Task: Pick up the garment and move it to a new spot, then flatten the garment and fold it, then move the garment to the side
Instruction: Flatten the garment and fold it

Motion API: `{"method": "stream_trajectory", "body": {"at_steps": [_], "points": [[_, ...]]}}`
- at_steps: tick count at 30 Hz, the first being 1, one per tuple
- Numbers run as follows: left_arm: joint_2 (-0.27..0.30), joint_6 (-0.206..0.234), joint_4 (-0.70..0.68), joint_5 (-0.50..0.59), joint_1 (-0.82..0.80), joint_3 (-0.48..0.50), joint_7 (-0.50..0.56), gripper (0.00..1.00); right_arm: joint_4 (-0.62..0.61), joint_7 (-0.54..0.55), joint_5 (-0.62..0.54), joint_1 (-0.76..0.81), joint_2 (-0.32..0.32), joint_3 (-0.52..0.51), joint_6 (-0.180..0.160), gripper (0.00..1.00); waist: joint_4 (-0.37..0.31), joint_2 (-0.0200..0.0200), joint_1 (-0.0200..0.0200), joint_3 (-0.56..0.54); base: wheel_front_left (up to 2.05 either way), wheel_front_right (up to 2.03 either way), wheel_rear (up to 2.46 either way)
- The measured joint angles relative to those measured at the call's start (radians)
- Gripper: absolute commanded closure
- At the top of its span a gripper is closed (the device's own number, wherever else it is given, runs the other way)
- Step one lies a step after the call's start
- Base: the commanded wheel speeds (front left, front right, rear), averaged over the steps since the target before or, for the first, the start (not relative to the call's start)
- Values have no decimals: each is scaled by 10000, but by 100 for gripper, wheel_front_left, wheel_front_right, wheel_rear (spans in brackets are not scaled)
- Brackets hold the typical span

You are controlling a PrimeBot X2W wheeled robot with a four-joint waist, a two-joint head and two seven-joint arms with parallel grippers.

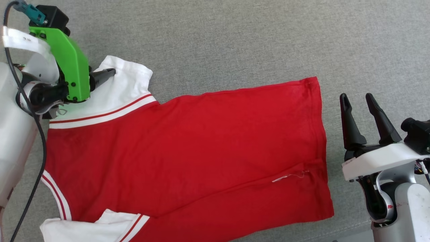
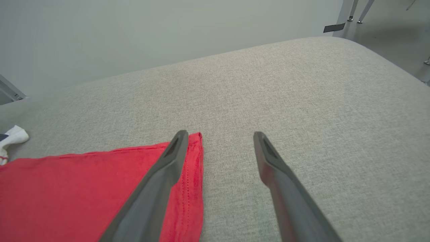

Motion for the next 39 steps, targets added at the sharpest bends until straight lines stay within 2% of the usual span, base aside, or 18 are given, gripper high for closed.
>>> {"method": "stream_trajectory", "body": {"at_steps": [1, 2, 3, 4, 8, 14, 19, 23, 27, 28, 33, 34, 35, 36, 37, 38, 39], "points": [[36, -12, 79, -117, -107, -56, 242, 0, 65, 0, 71, -9, 4, -6, 0, 0, -44, 0, 0, 33, 0, 0, 0], [48, -33, 178, -173, -201, -84, 466, 15, 111, -2, 125, -20, 8, -2, 0, 0, -82, 0, 0, 55, 0, 0, 0], [48, -38, 263, -217, -264, -94, 589, 76, 150, 2, 138, -31, 13, -4, 0, 0, -107, 0, 0, 65, 0, 0, 0], [50, -38, 334, -211, -328, -140, 639, 100, 205, 13, 155, -44, 15, -4, 0, 0, -125, 0, 0, 67, 0, 0, 0], [-146, 67, 600, -238, -345, -144, 548, 100, 297, 109, 259, -131, 8, -42, 0, 0, -34, 0, 0, 18, 0, 0, 0], [-305, 140, 717, -90, -164, -242, -357, 100, 972, 790, 579, -540, -343, 6, 0, 0, 168, 0, 0, -285, 0, 0, 0], [-403, 138, 504, -13, 78, -261, -1020, 100, 2165, 2209, 1083, -1392, -1049, 343, 0, 0, 460, 0, 0, -659, 0, 0, 0], [-374, 136, -82, 236, 144, -309, -1373, 100, 3112, 3887, 1448, -2142, -1756, 750, 0, 0, 820, 0, 0, -949, 0, 0, 0], [-360, 136, -715, 378, 356, -343, -1684, 100, 3645, 5083, 1674, -2782, -2305, 1200, 0, 0, 1227, 0, 0, -1180, 0, 0, 0], [-364, 171, -1152, 416, 610, -359, -1843, 100, 4084, 5931, 1820, -3331, -2596, 1618, 0, 0, 1584, 0, 0, -1305, 0, 0, 0], [-359, 270, -1582, 397, 950, -339, -2092, 100, 5101, 7651, 1933, -3915, -2938, 2196, 2, 0, 2063, 0, 0, -1370, 0, 0, 0], [-385, 270, -1657, 387, 1052, -334, -2238, 100, 5377, 8238, 1979, -4061, -3058, 2282, 0, 27, 2226, 0, 0, -1361, 0, 0, 0], [-391, 270, -1668, 385, 1091, -330, -2265, 100, 5432, 8356, 1996, -4095, -3085, 2295, 0, 56, 2282, 0, 0, -1352, 0, 0, 0], [-399, 270, -1678, 370, 1143, -330, -2288, 100, 5513, 8481, 2034, -4129, -3112, 2297, 0, 70, 2345, -1, 0, -1341, 0, 0, 0], [-403, 268, -1687, 330, 1197, -326, -2355, 100, 5591, 8571, 2061, -4167, -3145, 2290, 0, 95, 2397, -1, 0, -1332, 0, 0, 0], [-405, 268, -1689, 303, 1232, -326, -2387, 100, 5637, 8621, 2071, -4198, -3166, 2284, 0, 100, 2433, 0, 0, -1327, 0, 0, 0], [-405, 268, -1697, 299, 1273, -324, -2443, 100, 5680, 8650, 2096, -4230, -3185, 2270, 0, 100, 2472, 0, 0, -1326, 0, 0, 0]]}}
